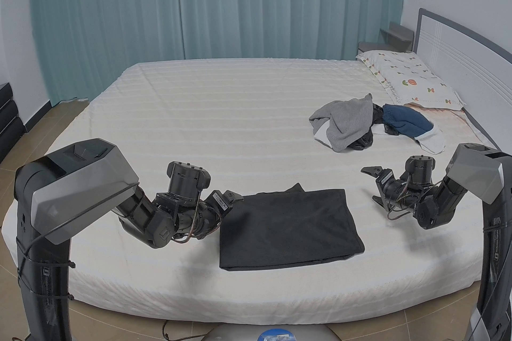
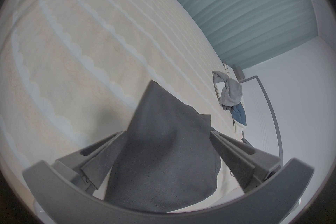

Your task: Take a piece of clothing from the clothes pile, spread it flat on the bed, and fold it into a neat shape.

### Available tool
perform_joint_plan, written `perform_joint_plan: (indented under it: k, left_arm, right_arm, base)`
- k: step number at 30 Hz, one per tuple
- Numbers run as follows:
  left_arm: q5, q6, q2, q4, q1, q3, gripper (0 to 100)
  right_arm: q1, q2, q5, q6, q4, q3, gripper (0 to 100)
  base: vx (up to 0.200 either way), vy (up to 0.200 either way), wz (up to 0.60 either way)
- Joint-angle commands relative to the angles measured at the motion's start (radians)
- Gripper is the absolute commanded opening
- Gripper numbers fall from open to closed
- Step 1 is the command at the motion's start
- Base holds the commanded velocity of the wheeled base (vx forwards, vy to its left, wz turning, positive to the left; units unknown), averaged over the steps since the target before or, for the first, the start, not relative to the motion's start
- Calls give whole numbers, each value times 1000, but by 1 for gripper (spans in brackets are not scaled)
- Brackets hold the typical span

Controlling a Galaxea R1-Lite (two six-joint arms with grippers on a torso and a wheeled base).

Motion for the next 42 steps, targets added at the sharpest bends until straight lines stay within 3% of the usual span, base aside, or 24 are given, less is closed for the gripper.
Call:
perform_joint_plan:
  k: [1,7,18,29,42]
  left_arm:
    - [14,47,-2,4,14,16,100]
    - [46,165,-34,-4,56,86,100]
    - [-1,163,17,-71,47,94,100]
    - [8,209,56,-99,0,79,100]
    - [9,226,64,-102,0,75,100]
  right_arm:
    - [-1,3,11,1,-5,14,100]
    - [4,11,12,-1,-43,37,100]
    - [7,12,12,-2,-45,36,100]
    - [12,23,11,-2,-46,25,100]
    - [15,24,9,-4,-46,23,100]
  base:
    - [0,0,0]
    - [0,0,0]
    - [0,0,0]
    - [0,0,0]
    - [0,0,0]
